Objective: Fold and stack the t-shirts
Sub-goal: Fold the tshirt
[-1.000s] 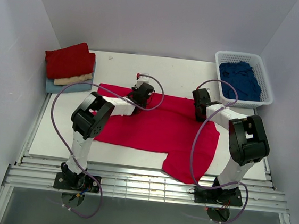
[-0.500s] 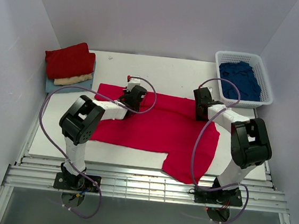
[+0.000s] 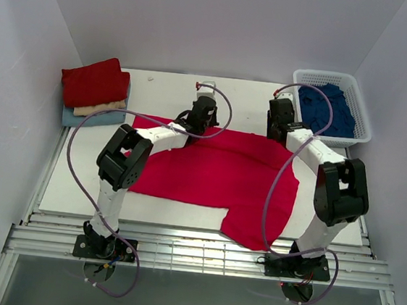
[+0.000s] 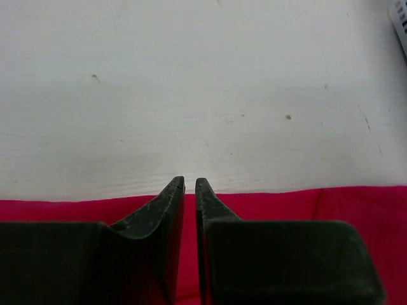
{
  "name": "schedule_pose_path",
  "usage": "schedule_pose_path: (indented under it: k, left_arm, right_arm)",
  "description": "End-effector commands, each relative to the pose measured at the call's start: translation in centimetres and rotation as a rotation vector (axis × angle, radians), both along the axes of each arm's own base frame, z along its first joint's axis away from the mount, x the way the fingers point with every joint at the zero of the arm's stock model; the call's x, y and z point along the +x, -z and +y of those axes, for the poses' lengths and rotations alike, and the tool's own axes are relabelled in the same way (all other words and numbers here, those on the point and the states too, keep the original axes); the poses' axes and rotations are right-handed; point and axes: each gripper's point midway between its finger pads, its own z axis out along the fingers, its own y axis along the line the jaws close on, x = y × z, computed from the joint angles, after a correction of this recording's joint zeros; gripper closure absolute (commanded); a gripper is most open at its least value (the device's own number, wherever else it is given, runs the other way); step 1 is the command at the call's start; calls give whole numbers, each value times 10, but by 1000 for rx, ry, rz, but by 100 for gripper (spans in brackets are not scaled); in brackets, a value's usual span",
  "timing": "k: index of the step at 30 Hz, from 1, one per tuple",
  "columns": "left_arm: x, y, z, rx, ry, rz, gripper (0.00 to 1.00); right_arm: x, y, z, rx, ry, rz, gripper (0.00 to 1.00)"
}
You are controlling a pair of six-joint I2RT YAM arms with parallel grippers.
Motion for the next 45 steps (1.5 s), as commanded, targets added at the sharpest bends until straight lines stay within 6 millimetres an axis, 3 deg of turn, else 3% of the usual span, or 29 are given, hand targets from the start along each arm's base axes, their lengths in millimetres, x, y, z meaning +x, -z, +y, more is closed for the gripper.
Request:
schedule_pose_path:
  k: [1, 5, 10, 16, 25, 29, 39, 41, 43, 45]
  left_arm:
    - [-11, 14, -39, -59, 157, 59, 76]
    - [-22, 23, -64, -94, 268, 93, 78]
    - [-33, 29, -85, -125, 350, 101, 78]
    - [-34, 35, -86, -122, 347, 111, 78]
    - [-37, 37, -85, -124, 340, 121, 79]
    - [-40, 37, -88, -123, 344, 121, 79]
    - [-43, 46, -85, -112, 330, 136, 79]
    - [-43, 45, -83, -109, 327, 132, 79]
    - [-43, 46, -83, -104, 324, 131, 79]
    - [-42, 46, -82, -101, 324, 130, 79]
  right_arm:
    - [20, 18, -5, 3, 11, 30, 51]
    - [24, 41, -13, -1, 24, 79, 52]
    - [27, 55, -11, 50, -20, 88, 52]
    - [31, 55, -5, 70, -56, 81, 52]
    - [23, 72, 1, 110, -71, 129, 54]
    - [16, 80, 4, 127, -77, 156, 66]
    - [5, 101, 8, 144, -89, 228, 75]
    - [4, 106, 7, 140, -90, 244, 80]
    - [4, 106, 7, 137, -90, 247, 92]
    - [4, 102, 6, 134, -87, 238, 92]
